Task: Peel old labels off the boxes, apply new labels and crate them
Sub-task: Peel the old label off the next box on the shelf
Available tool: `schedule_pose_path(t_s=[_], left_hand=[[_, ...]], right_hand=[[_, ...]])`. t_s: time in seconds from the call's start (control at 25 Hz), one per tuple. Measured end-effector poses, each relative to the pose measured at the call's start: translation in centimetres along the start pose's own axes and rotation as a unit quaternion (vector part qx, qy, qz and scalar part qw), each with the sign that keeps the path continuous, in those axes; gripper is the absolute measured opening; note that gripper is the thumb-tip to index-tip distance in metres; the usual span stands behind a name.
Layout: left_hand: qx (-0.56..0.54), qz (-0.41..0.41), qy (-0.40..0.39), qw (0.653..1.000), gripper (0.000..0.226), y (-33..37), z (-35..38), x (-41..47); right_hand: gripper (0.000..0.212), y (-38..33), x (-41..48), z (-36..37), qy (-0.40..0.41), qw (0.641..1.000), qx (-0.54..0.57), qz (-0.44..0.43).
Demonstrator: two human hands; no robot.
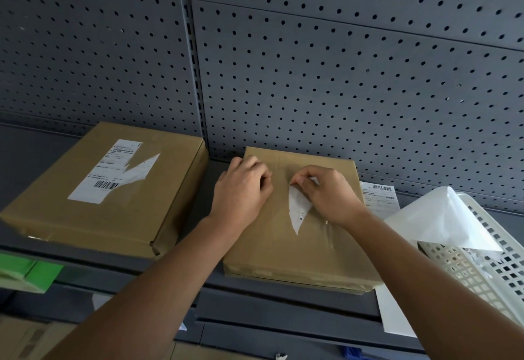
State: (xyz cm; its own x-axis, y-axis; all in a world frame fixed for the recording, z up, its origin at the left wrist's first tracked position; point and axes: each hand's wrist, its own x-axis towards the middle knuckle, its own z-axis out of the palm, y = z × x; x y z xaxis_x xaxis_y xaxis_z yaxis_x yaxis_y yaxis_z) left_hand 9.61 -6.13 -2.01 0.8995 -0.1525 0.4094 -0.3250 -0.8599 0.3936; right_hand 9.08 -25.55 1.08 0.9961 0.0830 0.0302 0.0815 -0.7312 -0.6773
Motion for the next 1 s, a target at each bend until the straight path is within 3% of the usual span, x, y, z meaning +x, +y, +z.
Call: schedule_pose_path(t_s=[0.16,0.32,0.52,0.76,1.0], left_hand=[[0.001,-0.003,-0.007,1.0,0.013,-0.1,0.0,-0.1],[-0.004,-0.002,-0.006,1.0,0.013,0.0,-0.1,-0.1],[-0.001,-0.003,-0.006,1.0,0.014,0.0,-0.1,0.0],[0.003,0.0,-0.009,1.0,0.014,0.1,-0.1,-0.1],[0.006,-0.002,-0.004,1.0,0.013,0.0,-0.1,0.0]], right_hand=[[0.02,-0.2,-0.2,0.1,-0.021,0.998,-0.05,-0.02],[0.018,0.3,-0.3,-1.1,-0.016,0.999,0.022,-0.033],[0.017,0.7,0.5,-0.7,-0.027,0.991,-0.055,-0.118],[0.021,0.5,0.4,-0.2,-0.035,0.99,-0.091,-0.1],[0.019,0.3,0.1,-0.4,-0.013,0.999,-0.012,-0.048]])
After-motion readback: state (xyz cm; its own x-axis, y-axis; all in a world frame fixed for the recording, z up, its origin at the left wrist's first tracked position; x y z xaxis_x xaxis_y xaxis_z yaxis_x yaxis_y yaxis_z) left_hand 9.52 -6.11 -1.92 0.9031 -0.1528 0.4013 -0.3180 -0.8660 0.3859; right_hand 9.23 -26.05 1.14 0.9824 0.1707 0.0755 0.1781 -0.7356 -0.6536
